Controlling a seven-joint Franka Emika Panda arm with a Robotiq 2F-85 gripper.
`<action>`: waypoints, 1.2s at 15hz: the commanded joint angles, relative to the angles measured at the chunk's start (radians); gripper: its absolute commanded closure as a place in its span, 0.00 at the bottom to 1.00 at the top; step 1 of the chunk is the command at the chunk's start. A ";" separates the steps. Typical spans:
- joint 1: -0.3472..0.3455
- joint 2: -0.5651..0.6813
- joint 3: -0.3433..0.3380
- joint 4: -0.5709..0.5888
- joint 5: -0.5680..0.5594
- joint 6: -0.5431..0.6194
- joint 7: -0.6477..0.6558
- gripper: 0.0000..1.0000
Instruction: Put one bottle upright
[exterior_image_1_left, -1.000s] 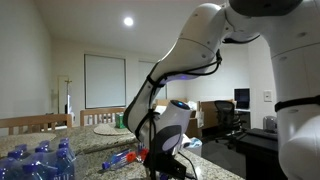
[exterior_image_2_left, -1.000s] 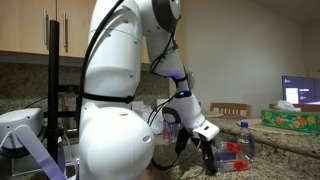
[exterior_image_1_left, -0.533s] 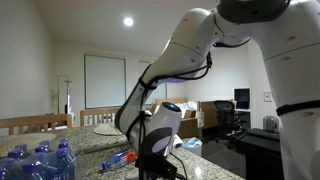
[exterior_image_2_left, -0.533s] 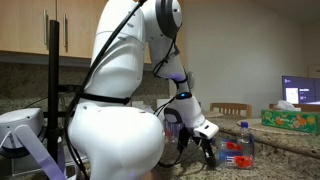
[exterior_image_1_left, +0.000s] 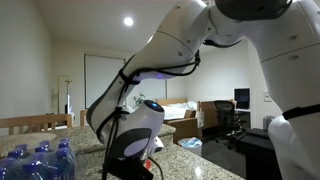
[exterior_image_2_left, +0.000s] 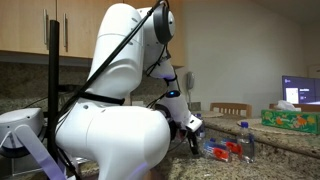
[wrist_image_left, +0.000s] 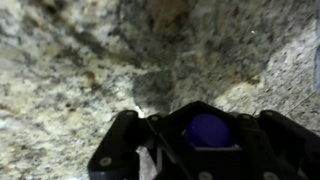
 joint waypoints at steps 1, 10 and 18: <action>-0.002 -0.104 0.034 0.017 0.116 0.000 -0.062 0.99; -0.017 -0.257 -0.036 0.146 0.203 -0.008 -0.049 0.98; -0.036 -0.291 -0.079 0.222 0.163 -0.002 -0.001 0.56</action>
